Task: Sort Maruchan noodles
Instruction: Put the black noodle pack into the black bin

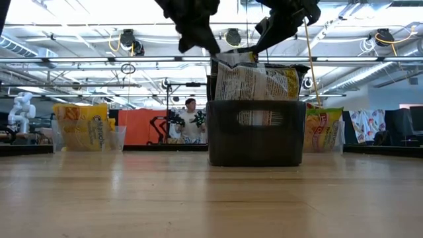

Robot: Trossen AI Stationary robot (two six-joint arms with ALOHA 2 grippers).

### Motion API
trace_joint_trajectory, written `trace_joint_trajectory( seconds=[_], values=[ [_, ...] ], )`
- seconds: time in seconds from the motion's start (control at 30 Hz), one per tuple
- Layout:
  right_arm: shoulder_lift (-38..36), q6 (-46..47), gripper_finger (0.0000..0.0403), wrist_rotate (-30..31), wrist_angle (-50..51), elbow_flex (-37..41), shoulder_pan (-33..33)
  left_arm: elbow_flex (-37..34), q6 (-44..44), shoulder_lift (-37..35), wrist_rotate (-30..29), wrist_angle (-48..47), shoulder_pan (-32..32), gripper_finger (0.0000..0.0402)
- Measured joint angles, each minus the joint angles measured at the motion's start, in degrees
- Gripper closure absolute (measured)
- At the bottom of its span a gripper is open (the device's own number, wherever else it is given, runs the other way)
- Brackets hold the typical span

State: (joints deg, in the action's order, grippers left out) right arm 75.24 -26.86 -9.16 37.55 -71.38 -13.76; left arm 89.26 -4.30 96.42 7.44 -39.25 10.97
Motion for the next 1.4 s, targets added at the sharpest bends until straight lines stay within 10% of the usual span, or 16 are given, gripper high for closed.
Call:
trace_joint_trajectory(
  seconds=[1.4],
  values=[
    [0.0, 3.2, 0.0403, -4.6, -13.8, 8.0, 0.7, 0.0, 1.0, 2.6, -1.5, -5.2, 0.6, 0.0401]
  ],
)
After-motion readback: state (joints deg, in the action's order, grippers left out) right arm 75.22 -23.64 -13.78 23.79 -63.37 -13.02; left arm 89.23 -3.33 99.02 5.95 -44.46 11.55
